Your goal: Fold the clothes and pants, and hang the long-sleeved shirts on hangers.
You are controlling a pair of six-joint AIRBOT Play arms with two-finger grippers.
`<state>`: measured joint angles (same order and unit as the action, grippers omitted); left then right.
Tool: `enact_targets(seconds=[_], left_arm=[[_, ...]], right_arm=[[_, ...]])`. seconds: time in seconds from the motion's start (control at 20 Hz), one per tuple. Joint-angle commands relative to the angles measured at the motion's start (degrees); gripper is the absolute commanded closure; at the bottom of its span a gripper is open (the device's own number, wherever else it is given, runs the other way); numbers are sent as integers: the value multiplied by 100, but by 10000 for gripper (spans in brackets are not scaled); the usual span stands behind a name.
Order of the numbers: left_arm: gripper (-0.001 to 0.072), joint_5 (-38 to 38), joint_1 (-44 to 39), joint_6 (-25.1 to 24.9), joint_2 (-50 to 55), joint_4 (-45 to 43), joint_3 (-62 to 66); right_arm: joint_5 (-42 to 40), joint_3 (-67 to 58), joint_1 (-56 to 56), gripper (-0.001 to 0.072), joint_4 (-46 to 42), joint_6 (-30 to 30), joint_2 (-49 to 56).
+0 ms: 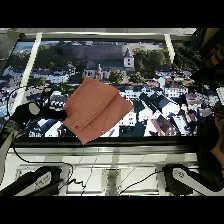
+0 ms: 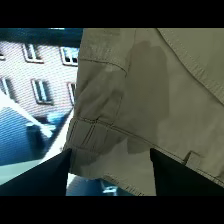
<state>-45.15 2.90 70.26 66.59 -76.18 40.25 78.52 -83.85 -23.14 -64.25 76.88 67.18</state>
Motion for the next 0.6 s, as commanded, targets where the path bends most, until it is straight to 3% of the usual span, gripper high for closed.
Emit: enact_targets(seconds=[0.0,0.05,0.2,0.35,0.45,0.55], left_arm=[[327,22,-4,-2,22,-11,-2],[365,22,-4,-4,22,-11,-2],[359,22,-4,-81,24,-66,-2],[167,22,-4,-352,24,-254,-2],[175,17,-7,-367,24,-293,-2],[298,17,-7,-367,26,-313,-2]], right_arm=[[-7,0,105,162,103,-4,2],[-4,0,175,162,90,-7,2],[-20,0,372,162,76,-9,2],[-22,0,522,162,11,-7,2],[-35,0,588,162,-61,-7,2],[-63,0,603,162,-50,-4,2]])
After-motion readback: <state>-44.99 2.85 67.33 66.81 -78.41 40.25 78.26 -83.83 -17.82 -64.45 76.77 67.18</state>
